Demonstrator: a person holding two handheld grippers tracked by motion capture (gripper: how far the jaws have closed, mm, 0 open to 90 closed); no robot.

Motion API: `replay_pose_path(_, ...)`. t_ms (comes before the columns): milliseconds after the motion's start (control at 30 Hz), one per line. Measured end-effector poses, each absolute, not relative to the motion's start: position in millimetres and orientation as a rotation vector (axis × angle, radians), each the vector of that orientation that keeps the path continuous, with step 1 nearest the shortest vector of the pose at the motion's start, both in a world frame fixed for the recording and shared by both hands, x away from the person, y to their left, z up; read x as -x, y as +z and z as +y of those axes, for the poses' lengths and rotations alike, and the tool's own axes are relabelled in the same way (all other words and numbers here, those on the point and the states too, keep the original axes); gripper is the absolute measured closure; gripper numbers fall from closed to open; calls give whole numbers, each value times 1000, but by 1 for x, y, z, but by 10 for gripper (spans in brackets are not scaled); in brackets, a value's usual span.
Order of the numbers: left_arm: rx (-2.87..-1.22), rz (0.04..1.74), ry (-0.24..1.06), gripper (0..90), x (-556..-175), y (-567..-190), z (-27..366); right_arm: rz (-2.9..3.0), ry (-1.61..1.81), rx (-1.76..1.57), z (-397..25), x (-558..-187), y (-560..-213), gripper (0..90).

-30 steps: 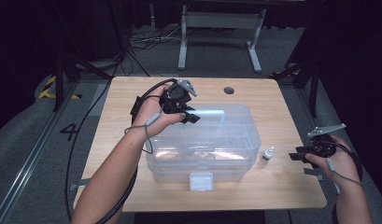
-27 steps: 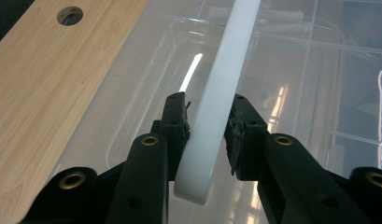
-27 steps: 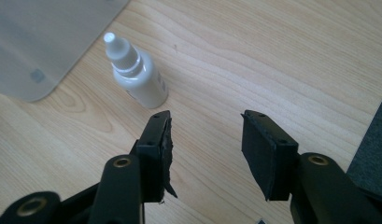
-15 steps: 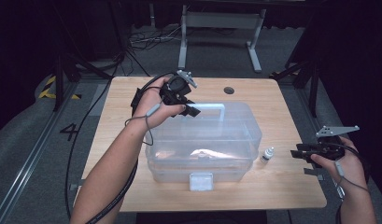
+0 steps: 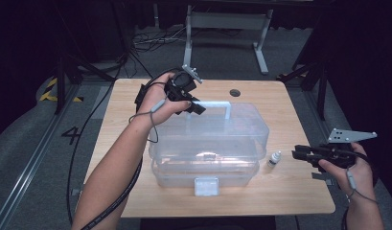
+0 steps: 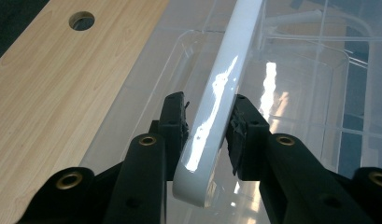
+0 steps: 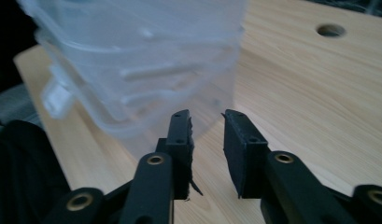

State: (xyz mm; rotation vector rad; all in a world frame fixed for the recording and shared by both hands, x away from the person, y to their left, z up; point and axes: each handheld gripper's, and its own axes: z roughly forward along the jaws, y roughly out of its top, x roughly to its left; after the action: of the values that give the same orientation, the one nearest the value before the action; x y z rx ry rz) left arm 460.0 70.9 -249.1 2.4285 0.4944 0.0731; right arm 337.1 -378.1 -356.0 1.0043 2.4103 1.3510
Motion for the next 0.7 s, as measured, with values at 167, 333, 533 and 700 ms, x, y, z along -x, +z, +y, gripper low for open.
replay_pose_path(167,-2424,497,70,700,-462,-249,71,2441,1521,-878,-361,-333,-352,823)
replay_pose_path(333,-2415,507,75,696,-464,-249,71,2472,1528,-819,-351,-332,-353,879)
replay_pose_path(533,-2409,520,76,690,-468,-248,72,2490,1541,-734,-336,-334,-358,900)
replay_pose_path(700,-2404,530,70,689,-470,-247,72,2508,1568,-683,-323,-336,-363,900)
